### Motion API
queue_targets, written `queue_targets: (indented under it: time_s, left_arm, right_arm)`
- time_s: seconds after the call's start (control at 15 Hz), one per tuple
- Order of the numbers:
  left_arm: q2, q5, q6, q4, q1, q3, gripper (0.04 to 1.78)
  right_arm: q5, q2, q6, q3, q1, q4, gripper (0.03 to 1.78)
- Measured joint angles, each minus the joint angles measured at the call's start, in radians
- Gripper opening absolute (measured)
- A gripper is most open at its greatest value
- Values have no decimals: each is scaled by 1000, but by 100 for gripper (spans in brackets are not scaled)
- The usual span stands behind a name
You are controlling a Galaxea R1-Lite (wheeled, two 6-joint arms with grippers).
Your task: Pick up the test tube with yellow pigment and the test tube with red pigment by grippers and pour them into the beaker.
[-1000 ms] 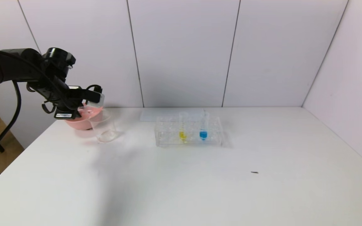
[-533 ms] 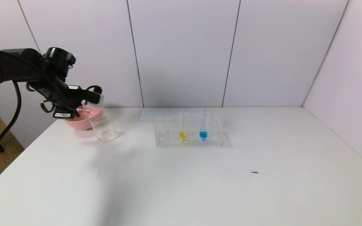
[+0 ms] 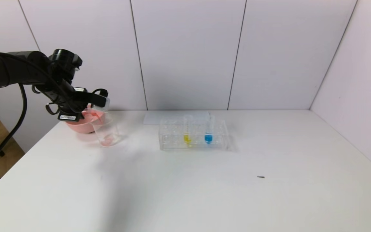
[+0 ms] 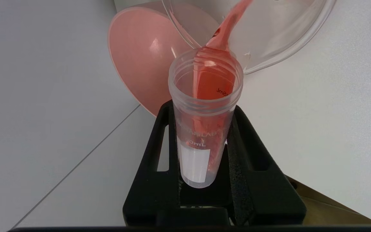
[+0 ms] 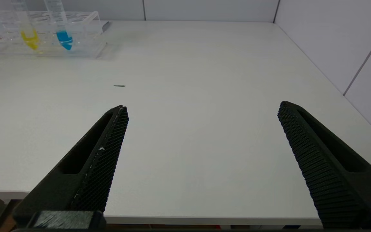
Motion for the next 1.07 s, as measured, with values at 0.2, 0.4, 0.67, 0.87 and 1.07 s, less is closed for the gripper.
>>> queue_targets:
  time_s: [0.2,0.4,0.67,0.87,1.07]
  left_arm:
    - [2,4,2,0,-4,0,45]
    - [3,19,4,0,-8,0,45]
    - [3,40,12,-2,-14,0,45]
    - [3,64,18,-3,-21,0,45]
    - [2,86,53,-20,-27,0,45]
  right_arm:
    - [0,0,0,0,0,0,170]
    - [0,0,0,0,0,0,170]
    - [0,0,0,0,0,0,170]
    - [0,0,0,0,0,0,170]
    - [0,0,0,0,0,0,170]
